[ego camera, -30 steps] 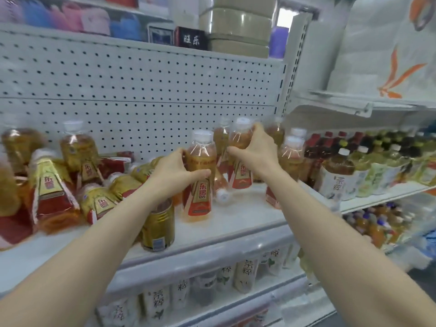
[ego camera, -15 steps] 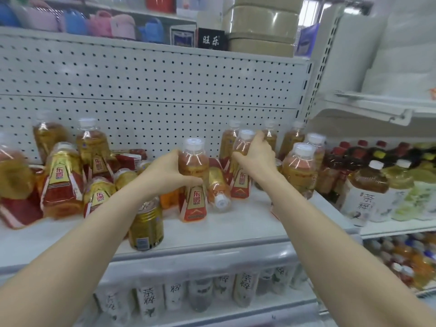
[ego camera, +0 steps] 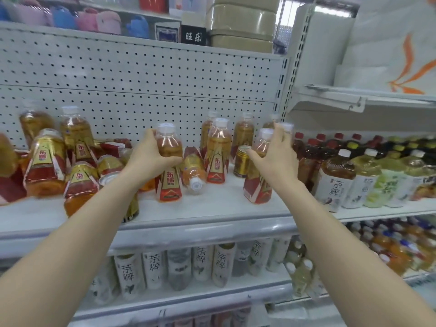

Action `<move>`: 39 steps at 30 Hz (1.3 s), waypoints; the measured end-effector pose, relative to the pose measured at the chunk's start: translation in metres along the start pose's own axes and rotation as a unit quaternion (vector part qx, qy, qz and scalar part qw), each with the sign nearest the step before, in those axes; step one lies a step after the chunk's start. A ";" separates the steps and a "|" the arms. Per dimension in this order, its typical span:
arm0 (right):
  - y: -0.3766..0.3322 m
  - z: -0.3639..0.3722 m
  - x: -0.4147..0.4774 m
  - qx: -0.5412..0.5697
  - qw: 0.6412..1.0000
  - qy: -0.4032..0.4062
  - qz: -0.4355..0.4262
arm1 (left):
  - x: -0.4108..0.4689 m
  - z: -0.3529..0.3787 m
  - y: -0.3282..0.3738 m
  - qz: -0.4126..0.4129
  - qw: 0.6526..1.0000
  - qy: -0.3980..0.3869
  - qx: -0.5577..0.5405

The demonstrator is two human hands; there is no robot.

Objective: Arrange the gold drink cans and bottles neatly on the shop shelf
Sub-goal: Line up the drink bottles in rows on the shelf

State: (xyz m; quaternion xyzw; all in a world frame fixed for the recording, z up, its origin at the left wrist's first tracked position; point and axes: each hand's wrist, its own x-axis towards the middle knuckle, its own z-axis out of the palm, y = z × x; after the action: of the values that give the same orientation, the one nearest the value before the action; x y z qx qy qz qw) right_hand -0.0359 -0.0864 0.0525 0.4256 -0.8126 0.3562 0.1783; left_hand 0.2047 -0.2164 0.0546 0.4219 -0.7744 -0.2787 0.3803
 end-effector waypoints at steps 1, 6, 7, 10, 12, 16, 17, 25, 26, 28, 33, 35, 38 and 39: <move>0.001 0.001 -0.002 0.021 1.000 -0.009 0.013 | -0.002 0.001 0.000 0.003 1.000 0.004 0.006; -0.020 0.005 -0.005 0.038 0.999 -0.020 -0.013 | -0.003 -0.003 -0.008 -0.006 1.000 -0.003 0.028; -0.028 0.007 -0.008 0.045 0.998 -0.028 -0.018 | -0.003 -0.004 -0.008 -0.004 1.000 -0.006 0.029; -0.054 0.019 -0.014 0.085 0.994 -0.056 -0.038 | -0.002 -0.007 -0.008 0.000 1.000 -0.014 0.025; -0.070 0.028 -0.013 0.100 0.991 -0.071 -0.049 | -0.001 -0.007 -0.009 0.004 0.999 -0.018 0.028; -0.080 0.041 -0.009 0.098 0.991 -0.072 -0.052 | 0.001 -0.009 -0.015 0.010 0.999 -0.027 0.033; -0.078 0.041 -0.008 0.102 0.991 -0.071 -0.050 | 0.001 -0.009 -0.017 0.008 0.999 -0.028 0.035; -0.054 0.024 -0.008 0.182 0.977 -0.071 -0.084 | -0.015 0.009 0.013 0.147 0.968 0.166 0.116; -0.048 0.021 -0.004 0.197 0.976 -0.048 -0.082 | -0.017 0.013 0.020 0.190 0.957 0.183 0.120; -0.031 0.019 0.009 0.204 0.977 -0.008 -0.057 | -0.021 0.026 0.032 0.235 0.952 0.156 0.119; 0.014 0.036 0.041 0.049 0.994 -0.100 -0.017 | -0.018 0.070 0.038 0.127 0.990 -0.015 0.057; 0.020 0.047 0.048 0.003 0.988 -0.153 -0.028 | -0.015 0.081 0.033 0.094 0.994 -0.042 0.039; 0.020 0.065 0.055 -0.035 0.976 -0.211 -0.042 | -0.014 0.088 0.028 0.072 0.996 -0.048 0.018; 0.020 0.071 0.058 -0.040 0.973 -0.224 -0.039 | -0.013 0.089 0.027 0.068 0.996 -0.049 0.017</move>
State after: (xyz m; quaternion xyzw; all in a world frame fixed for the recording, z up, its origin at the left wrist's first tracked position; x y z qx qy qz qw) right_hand -0.0844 -0.1633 0.0296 0.5187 -0.8280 0.2119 0.0219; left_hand 0.1245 -0.1819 0.0208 0.3608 -0.8237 -0.2593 0.3522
